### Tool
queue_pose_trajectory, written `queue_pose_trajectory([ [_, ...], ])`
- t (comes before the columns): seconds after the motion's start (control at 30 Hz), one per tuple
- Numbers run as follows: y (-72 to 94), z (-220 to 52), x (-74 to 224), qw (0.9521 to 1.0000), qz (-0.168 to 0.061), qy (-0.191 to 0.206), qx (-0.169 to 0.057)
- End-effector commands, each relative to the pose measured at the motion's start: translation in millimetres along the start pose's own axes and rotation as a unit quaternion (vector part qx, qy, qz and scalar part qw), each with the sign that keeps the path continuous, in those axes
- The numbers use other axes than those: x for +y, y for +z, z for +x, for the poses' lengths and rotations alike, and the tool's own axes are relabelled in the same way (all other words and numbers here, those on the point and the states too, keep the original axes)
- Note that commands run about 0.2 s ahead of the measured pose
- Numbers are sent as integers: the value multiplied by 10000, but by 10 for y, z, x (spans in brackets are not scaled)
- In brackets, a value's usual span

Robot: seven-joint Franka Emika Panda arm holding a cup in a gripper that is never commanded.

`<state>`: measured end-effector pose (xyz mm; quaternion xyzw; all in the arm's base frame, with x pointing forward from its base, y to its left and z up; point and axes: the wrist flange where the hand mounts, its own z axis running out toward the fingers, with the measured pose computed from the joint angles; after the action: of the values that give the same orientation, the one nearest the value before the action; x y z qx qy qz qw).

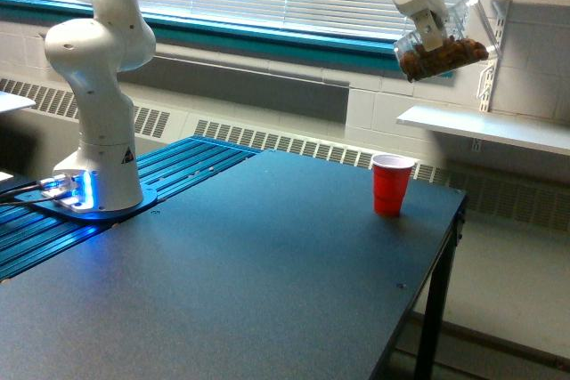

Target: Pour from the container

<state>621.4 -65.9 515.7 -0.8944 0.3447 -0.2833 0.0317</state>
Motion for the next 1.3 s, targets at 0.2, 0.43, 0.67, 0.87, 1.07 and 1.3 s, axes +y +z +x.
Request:
queue_pose_trajectory([
  [0.2,-9,-110,-76,9999,-9,-106,-9],
  [0.43,-8,-236,-126,9995,108,-304,11],
  [0.67,-7,-421,-155,9976,206,-658,14],
  [0.87,-25,-649,-205,9947,290,-991,6],
  [1.07,-64,-918,-285,9913,341,-1270,-53],
  [1.3,-121,-1267,-428,9863,398,-1598,-93],
])
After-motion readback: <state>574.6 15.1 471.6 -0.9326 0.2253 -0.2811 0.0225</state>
